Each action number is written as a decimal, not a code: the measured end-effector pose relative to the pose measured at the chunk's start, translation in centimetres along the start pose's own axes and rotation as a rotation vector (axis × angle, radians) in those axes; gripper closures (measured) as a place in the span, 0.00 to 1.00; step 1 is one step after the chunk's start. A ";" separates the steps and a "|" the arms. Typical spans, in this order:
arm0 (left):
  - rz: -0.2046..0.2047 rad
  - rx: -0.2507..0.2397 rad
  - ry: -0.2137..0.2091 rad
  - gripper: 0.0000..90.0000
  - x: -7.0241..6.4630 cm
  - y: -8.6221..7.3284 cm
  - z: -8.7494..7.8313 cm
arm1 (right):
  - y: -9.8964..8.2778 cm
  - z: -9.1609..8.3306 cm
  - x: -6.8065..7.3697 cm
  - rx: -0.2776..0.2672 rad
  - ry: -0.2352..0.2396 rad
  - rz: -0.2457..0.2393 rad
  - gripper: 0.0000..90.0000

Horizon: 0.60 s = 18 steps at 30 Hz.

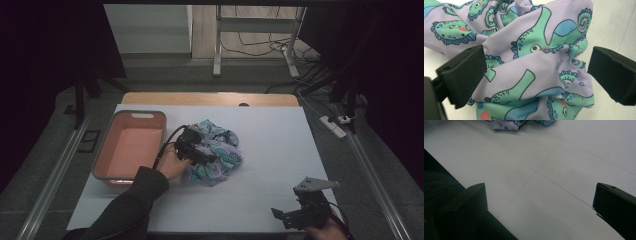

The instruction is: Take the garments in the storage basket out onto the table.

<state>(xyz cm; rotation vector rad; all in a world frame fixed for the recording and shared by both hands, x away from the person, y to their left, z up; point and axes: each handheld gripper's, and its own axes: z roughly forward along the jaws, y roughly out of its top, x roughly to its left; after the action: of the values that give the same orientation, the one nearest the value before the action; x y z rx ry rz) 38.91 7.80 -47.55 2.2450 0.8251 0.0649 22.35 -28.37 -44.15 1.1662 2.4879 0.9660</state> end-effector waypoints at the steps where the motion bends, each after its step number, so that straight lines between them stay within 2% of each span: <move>1: 0.000 -0.003 -0.003 0.01 0.0 0.0 -0.1 | 0.0 0.0 0.0 0.000 0.000 0.000 0.00; 12: 0.017 -0.012 -0.046 0.00 -0.2 -0.3 -0.9 | 0.0 0.0 0.0 -0.002 0.000 -0.002 0.00; 16: -0.001 -0.028 -0.084 0.00 0.1 -0.5 -1.2 | 0.0 0.0 0.0 -0.002 0.000 -0.002 0.00; 18: 0.002 -0.036 -0.083 0.00 0.0 -0.7 -1.3 | 0.0 0.0 0.0 -0.002 0.000 -0.002 0.00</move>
<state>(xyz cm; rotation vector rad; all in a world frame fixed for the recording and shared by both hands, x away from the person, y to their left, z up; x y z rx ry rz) 38.23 8.99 -47.03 2.1998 0.7717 -0.0123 22.32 -28.36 -44.14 1.1631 2.4868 0.9680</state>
